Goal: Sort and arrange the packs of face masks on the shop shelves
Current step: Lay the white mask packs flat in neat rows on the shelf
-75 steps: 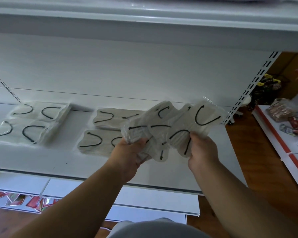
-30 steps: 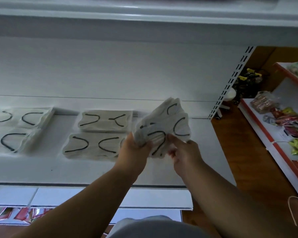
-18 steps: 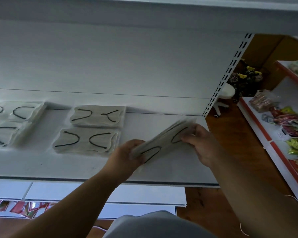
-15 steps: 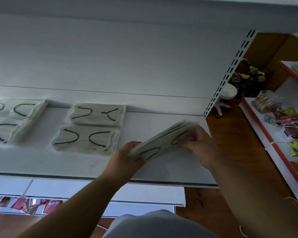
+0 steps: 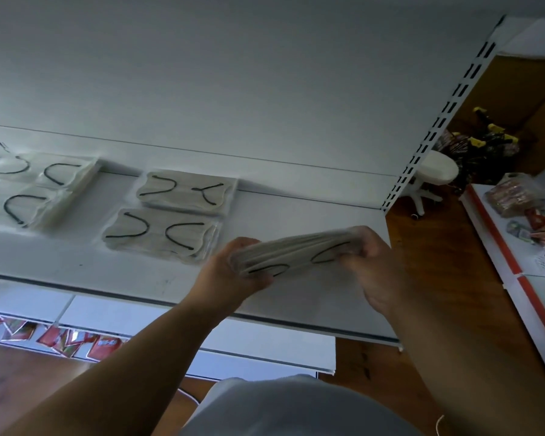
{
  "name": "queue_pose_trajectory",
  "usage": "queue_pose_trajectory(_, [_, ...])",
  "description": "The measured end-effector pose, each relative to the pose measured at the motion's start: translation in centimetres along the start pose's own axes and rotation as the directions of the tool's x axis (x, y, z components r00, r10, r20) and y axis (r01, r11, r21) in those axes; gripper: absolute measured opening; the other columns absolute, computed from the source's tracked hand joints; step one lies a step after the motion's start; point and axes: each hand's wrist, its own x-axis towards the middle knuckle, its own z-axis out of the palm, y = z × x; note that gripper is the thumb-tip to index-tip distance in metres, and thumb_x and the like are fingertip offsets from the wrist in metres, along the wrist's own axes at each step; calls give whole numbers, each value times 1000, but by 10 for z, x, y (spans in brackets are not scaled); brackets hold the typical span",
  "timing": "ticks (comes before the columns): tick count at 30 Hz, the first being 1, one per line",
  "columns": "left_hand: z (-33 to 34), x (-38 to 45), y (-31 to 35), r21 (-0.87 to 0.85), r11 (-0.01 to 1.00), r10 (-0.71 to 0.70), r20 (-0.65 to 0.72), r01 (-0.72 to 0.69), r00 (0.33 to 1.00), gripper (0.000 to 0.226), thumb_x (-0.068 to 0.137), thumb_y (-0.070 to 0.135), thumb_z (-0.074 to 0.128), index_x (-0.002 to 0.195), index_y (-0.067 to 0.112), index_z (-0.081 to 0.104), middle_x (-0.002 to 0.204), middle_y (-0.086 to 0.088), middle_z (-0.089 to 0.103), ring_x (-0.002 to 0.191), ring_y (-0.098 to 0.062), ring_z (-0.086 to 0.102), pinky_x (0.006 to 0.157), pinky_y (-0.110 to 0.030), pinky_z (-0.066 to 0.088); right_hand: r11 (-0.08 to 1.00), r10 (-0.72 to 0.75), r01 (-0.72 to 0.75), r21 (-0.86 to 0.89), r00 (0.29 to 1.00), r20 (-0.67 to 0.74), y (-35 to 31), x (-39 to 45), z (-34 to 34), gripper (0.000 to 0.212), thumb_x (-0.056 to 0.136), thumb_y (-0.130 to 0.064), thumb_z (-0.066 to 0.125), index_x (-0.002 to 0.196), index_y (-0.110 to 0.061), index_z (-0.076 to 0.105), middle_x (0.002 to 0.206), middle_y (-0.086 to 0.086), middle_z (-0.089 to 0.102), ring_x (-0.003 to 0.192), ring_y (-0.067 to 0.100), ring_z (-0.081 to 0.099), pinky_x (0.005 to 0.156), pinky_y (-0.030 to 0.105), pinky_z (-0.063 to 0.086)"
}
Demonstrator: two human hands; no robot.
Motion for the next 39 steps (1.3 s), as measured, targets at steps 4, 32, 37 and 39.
queue_pose_trajectory(4, [4,0,2,132,991,4,-102,10,995,36,72,12,86,90,37,68,80,12,72,75,2,65,68,-19,49,998,-26,24,-64,999,-36,9,-9,5,36,85,1,70,103,-29,62,99,-9,68,94,1,64,87,26,50])
queue_pose_trajectory(32, [-214,30,-20,496,842,-102,-234,209,967,82,79,20,77,149,27,34,147,-6,36,112,-27,55,88,-29,38,884,88,-96,-458,995,-40,-42,10,221,47,83,-23,71,120,-29,43,97,0,67,76,23,68,69,42,58])
queue_pose_trajectory(37, [-238,53,-35,708,705,-66,-3,49,998,48,91,33,65,136,26,50,147,-8,32,119,-30,51,91,-30,43,737,28,-125,-664,988,-154,-44,9,251,59,82,-33,72,132,-23,43,107,5,65,89,25,65,73,39,56])
queue_pose_trajectory(39, [-244,60,-41,783,620,-12,69,-47,998,51,91,46,62,137,28,51,151,-9,28,134,-33,40,106,-39,40,642,-60,-132,-755,973,-221,-46,7,254,63,80,-35,75,134,-19,45,116,9,60,98,29,62,79,40,55])
